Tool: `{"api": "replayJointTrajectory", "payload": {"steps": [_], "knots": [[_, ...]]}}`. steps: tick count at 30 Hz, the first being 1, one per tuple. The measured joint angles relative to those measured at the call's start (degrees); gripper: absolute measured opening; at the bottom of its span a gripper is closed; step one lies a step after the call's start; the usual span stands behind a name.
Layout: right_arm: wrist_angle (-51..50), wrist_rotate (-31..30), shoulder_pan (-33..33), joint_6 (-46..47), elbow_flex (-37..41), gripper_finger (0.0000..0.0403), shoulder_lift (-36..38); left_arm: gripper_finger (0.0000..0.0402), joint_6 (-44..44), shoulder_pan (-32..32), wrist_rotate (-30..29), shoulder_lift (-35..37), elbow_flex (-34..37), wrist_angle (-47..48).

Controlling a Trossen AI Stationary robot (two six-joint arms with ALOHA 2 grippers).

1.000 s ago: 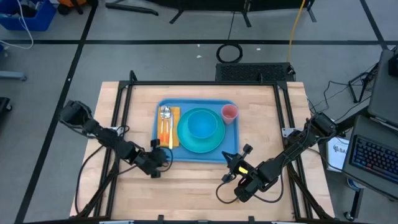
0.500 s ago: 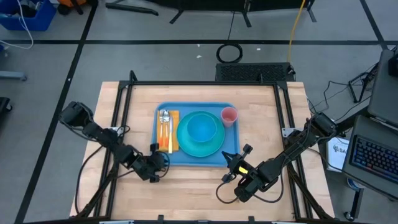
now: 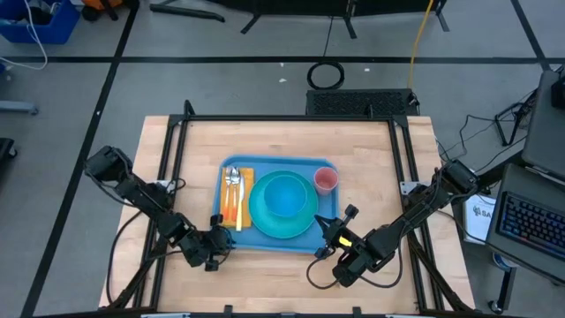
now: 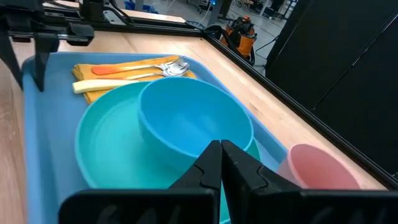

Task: Set up tray
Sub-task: Move the blue serving tray to the center of the table

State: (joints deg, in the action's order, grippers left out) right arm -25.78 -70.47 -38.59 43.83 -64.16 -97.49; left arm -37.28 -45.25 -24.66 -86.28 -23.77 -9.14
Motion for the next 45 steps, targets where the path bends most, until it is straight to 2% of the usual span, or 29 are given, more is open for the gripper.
{"api": "replayJointTrajectory", "payload": {"steps": [11,21,26,35,45], "knots": [[0.3,0.0,0.0,0.0,0.0,0.0,0.0,0.0063,-3.47,-2.79,-0.48,-0.07,0.09,-5.19],[0.3,-0.01,0.0,0.0,-0.02,0.0,0.0,0.0064,-4.39,-3.08,-0.86,-0.07,0.09,-6.19],[0.28,-0.01,0.02,0.0,0.0,0.0,0.0,0.0079,-4.02,-3.04,-0.44,-0.07,0.04,-8.5],[0.28,-0.01,0.02,0.0,0.0,0.0,0.0,0.0081,-3.82,-3.04,-0.13,-0.02,-0.03,-8.55],[0.28,-0.01,0.04,0.0,0.0,0.0,0.0,0.0113,-4.51,-3.03,0.44,-0.02,-0.07,-9.46]]}}
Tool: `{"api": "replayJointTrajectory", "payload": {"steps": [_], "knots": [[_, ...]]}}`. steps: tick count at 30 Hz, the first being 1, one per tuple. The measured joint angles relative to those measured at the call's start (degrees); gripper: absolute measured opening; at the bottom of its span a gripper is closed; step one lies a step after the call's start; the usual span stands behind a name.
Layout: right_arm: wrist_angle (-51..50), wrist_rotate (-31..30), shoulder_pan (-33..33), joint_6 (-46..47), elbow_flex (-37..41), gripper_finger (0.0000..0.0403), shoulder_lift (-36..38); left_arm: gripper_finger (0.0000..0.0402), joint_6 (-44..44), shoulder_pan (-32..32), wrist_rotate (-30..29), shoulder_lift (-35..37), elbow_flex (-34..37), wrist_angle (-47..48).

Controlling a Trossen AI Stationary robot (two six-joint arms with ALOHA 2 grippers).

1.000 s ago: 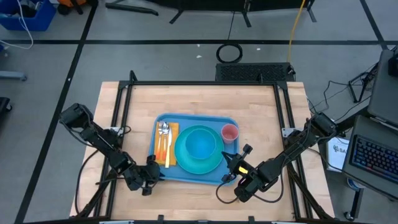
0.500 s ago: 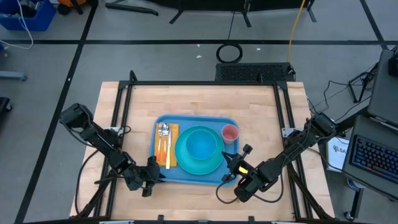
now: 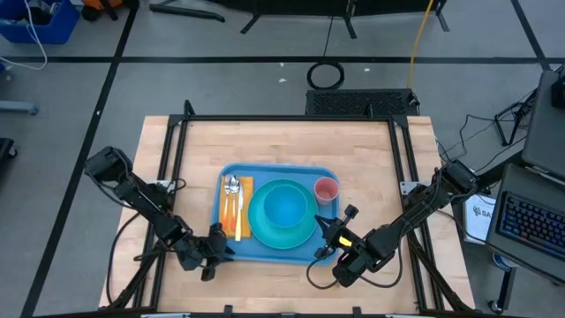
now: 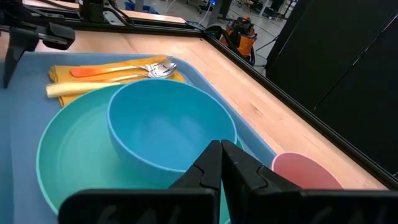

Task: Set up tray
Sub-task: Move the blue serving tray to the center of the table, then adjust the yellow knife on the yellow napkin on the blue serving tray

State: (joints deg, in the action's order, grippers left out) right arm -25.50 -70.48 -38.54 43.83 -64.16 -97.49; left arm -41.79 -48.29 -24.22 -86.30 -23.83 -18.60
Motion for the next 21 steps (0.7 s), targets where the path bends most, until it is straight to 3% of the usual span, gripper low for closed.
{"api": "replayJointTrajectory", "payload": {"steps": [9,13,15,21], "knots": [[0.69,0.01,-0.02,-0.31,0.0,0.0,0.0,0.0119,1.98,-0.01,2.16,0.09,-0.11,-3.47],[6.45,2.37,0.0,-4.15,0.0,0.0,0.0,0.0119,4.41,-0.01,0.91,0.09,-0.11,-5.36],[12.86,5.21,0.25,-9.85,0.0,0.0,0.0,0.0119,6.15,-0.01,-0.91,0.09,-0.11,-5.73],[42.94,14.03,2.11,-38.76,-0.02,0.0,-3.29,0.012,7.83,-0.12,-7.86,0.09,-0.1,-5.29]]}}
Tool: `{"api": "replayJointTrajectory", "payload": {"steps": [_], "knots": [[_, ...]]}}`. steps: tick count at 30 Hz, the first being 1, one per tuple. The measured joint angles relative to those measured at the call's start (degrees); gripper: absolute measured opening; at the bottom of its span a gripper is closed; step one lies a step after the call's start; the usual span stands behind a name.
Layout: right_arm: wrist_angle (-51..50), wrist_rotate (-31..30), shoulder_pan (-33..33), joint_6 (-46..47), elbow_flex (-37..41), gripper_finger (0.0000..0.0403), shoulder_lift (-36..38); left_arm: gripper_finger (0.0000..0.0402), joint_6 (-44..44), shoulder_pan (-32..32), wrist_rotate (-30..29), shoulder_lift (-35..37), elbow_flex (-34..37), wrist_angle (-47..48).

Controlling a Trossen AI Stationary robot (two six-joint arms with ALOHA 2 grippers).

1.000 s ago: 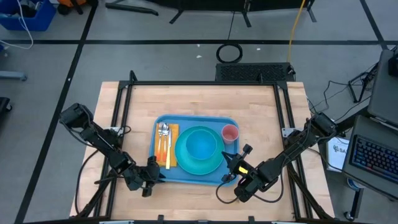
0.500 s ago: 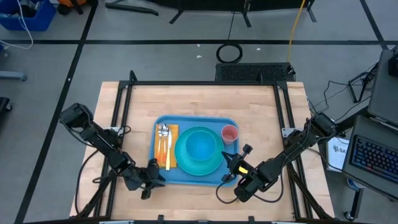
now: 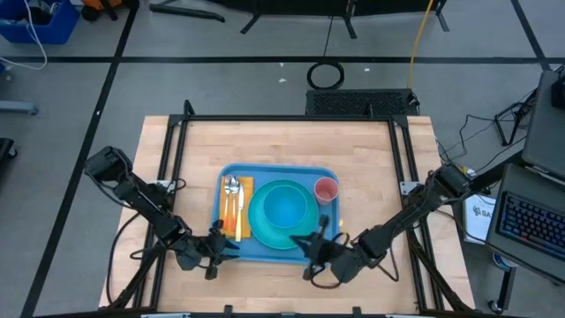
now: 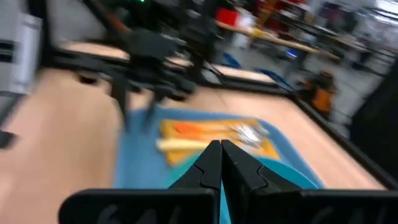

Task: Set up tray
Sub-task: Adjust the yellow knife on the yellow napkin on the blue serving tray

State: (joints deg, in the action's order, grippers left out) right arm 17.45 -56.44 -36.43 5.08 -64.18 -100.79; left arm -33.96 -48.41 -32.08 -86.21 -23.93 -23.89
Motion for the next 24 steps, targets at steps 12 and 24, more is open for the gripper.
{"api": "replayJointTrajectory", "payload": {"steps": [12,24], "knots": [[9.87,14.51,7.91,-2.86,0.0,0.0,-3.58,0.012,-1.42,-5.56,-9.76,8.65,0.01,14.56],[10.31,22.07,9.35,-2.65,-0.04,0.0009,-3.48,0.012,1.08,-3.51,-7.79,9.75,0.05,21.47]]}}
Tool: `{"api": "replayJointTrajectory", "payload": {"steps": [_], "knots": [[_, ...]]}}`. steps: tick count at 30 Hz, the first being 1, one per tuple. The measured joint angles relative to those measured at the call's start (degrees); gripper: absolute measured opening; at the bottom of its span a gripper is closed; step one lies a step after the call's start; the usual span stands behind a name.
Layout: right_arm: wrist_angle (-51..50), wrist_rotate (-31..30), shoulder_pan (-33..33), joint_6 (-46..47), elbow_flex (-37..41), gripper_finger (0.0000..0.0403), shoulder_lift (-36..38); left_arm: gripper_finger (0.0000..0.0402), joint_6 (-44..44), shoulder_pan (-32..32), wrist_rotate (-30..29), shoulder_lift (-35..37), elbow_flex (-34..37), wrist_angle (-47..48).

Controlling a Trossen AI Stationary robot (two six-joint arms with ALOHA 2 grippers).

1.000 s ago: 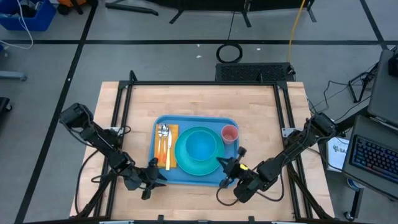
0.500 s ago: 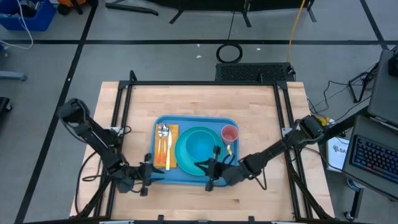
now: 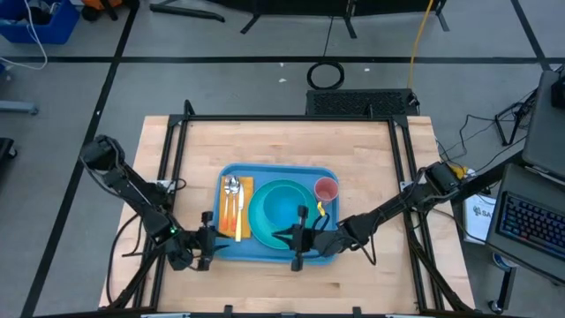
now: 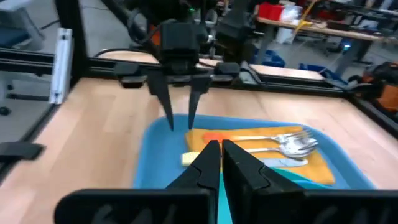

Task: Set up tray
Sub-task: Adjust the yellow knife on the yellow napkin on the blue serving tray

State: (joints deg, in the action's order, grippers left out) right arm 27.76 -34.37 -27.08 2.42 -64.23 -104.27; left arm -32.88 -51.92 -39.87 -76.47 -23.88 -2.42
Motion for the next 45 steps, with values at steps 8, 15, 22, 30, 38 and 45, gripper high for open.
{"api": "replayJointTrajectory", "payload": {"steps": [8,15,22,30,38,45], "knots": [[2.1,-0.45,-0.2,-10.93,0.0,0.0017,0.0,0.012,-16.5,7.96,9.59,0.09,0.0,-2.47],[10.55,-11.11,-0.4,-30.58,0.0,0.0005,0.0,0.012,-25.35,8.77,7.82,0.09,0.0,-7.19],[20.26,-20.01,0.48,-42.7,0.0,0.0002,0.0,0.012,-34.86,7.12,0.97,-0.8,-1.37,-8.23],[34.3,-28.85,2.59,-58.21,0.0,0.0015,0.0,0.012,-46.17,6.88,3.07,-6.18,-10.1,5.3],[42.4,-28.65,5.12,-68.99,0.0,0.0024,0.0,0.012,-59.67,8.84,4.73,-10.25,-22.52,33.12],[44.09,-28.63,6.89,-72.32,0.0,0.0025,0.59,0.0131,-60.57,12.35,8.68,-16.37,-24.68,31.94]]}}
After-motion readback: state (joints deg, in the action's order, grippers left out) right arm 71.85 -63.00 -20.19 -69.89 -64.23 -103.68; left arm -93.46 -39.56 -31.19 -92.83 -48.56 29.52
